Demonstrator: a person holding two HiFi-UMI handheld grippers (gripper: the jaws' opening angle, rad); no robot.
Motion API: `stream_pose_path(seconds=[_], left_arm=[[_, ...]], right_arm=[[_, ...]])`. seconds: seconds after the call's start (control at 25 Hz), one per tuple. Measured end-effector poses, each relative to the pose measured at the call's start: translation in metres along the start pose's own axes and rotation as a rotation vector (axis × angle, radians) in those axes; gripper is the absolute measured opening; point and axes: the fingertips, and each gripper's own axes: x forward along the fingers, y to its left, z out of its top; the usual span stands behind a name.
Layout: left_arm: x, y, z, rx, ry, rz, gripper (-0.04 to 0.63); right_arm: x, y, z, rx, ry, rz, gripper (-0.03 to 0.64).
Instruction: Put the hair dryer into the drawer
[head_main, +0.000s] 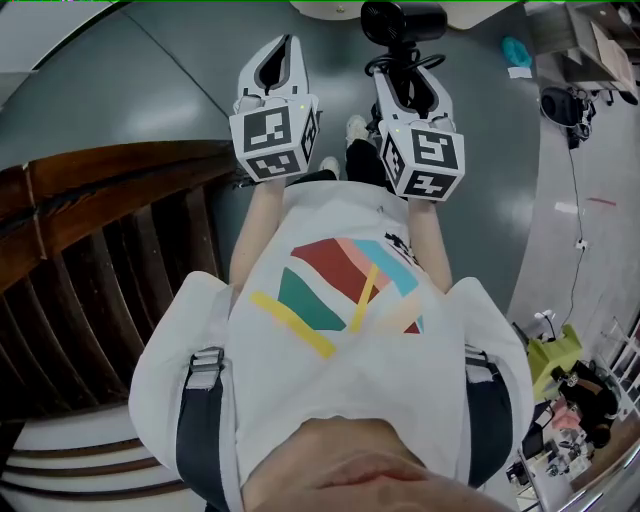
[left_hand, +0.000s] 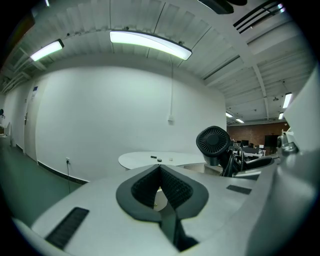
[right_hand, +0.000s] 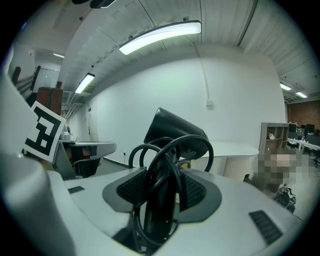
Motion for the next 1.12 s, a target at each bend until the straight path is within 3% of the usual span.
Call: stream_pose_path(seconds=[0.48, 1.12], left_arm=[[0.033, 0.009, 0.009, 0.007, -0.044, 0.036, 0.014], [0.166, 0.018, 0.03, 0.059, -0.021, 0.094, 0.014]], right_arm=[[0.039, -0.018, 0.014, -0.01, -0.038, 0.027, 0.198], [0.169, -0.087, 0.052, 0.027, -0.042, 0.084, 0.198]])
